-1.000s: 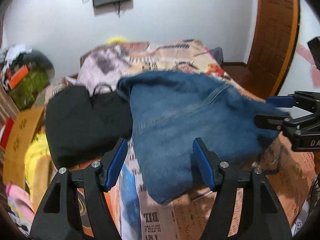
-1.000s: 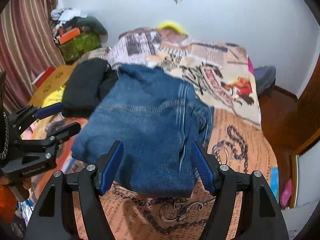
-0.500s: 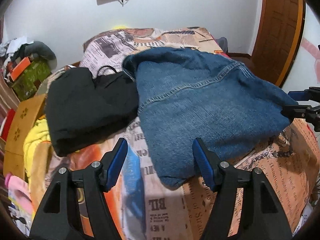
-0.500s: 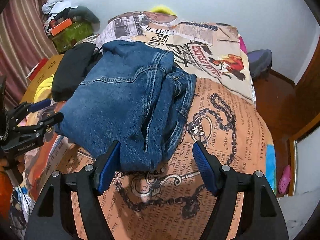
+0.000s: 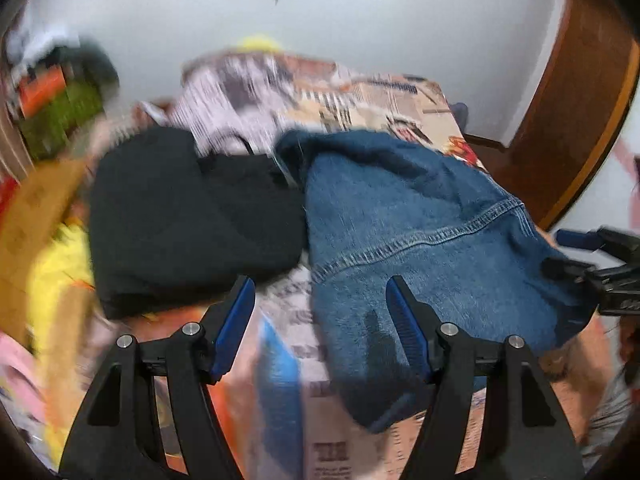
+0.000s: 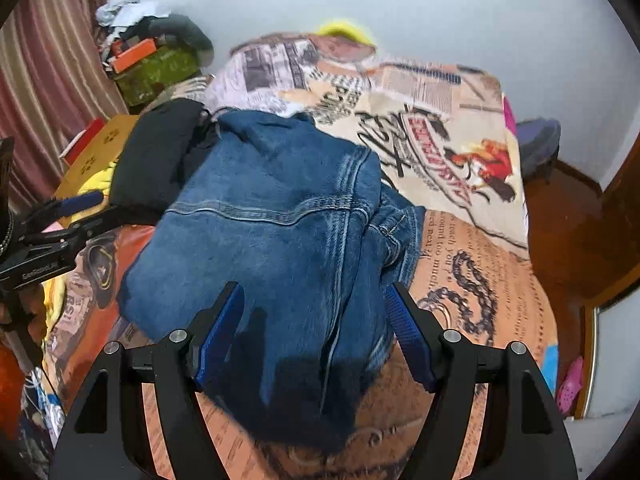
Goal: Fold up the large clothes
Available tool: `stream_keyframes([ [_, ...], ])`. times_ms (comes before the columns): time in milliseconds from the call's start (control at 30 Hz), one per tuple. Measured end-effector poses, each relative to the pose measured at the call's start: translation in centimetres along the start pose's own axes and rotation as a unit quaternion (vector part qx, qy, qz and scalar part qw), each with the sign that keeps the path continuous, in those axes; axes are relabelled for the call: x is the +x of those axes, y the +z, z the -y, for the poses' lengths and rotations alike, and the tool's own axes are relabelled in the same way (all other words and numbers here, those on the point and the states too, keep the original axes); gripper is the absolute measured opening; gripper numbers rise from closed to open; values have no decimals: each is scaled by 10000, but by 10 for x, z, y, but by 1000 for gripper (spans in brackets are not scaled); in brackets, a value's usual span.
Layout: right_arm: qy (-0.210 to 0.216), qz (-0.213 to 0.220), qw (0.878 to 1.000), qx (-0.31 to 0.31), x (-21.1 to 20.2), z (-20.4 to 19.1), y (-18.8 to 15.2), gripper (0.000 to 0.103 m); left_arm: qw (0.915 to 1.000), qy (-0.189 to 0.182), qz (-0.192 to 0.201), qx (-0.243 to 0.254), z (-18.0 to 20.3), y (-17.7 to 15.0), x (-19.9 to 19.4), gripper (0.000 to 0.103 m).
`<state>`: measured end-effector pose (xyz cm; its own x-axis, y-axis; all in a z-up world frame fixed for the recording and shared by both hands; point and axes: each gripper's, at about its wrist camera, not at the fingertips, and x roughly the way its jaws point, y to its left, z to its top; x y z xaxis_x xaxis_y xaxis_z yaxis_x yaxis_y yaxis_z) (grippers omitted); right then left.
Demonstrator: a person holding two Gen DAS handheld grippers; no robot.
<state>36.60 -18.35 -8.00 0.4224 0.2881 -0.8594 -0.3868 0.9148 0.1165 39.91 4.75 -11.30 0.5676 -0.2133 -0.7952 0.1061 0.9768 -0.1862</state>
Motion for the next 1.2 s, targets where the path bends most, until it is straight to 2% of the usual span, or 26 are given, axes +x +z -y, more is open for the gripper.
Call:
stream_keyframes([
  [67,116,-169,9995,240,12,11,2,70,9975,-509,-381,-307,-10,1,21,67],
  [167,221,-337,9977,550,21,30,1,70,9905,-931,-785,-632,-18,0,47,67],
  [233,487,-409,9956,681,27,44,-3,70,9835,-1260,-947,-894,-25,0,62,67],
  [300,758,-515,9922,846,34,56,-8,75,9748,-1581,-1090,-1131,-30,1,74,67],
  [333,828,-532,9910,912,35,58,-9,78,9716,-1655,-1168,-1225,-33,2,80,69],
  [467,1163,-632,9838,1210,47,68,-10,85,9676,-1741,-1177,-1403,-37,3,94,74],
  [600,1176,-575,9850,1121,54,65,3,85,9562,-2016,-1313,-1668,-40,3,112,76],
  [700,1272,-631,9830,1166,62,67,9,86,9530,-2153,-1379,-1627,-40,4,120,82],
  [733,1373,-679,9807,1215,66,67,11,89,9515,-2206,-1386,-1639,-41,3,121,82],
  [833,1529,-748,9749,1432,70,69,11,88,9459,-2329,-1417,-1758,-43,0,119,82],
  [933,1624,-794,9704,1602,69,70,7,76,9407,-2415,-1478,-1869,-51,-2,119,82],
  [967,1701,-835,9673,1684,69,71,5,69,9377,-2460,-1516,-1931,-54,-2,120,82],
  [1033,1825,-892,9616,1848,66,73,0,59,9253,-2682,-1622,-2136,-55,-8,120,75],
  [1067,1854,-907,9603,1878,64,72,-2,53,9223,-2711,-1666,-2195,-55,-12,118,74],
  [1100,1844,-912,9604,1879,61,70,-3,48,9231,-2675,-1651,-2216,-54,-14,115,72],
  [1200,1816,-900,9620,1828,52,62,-3,38,9331,-2511,-1565,-2042,-48,-18,97,63],
])
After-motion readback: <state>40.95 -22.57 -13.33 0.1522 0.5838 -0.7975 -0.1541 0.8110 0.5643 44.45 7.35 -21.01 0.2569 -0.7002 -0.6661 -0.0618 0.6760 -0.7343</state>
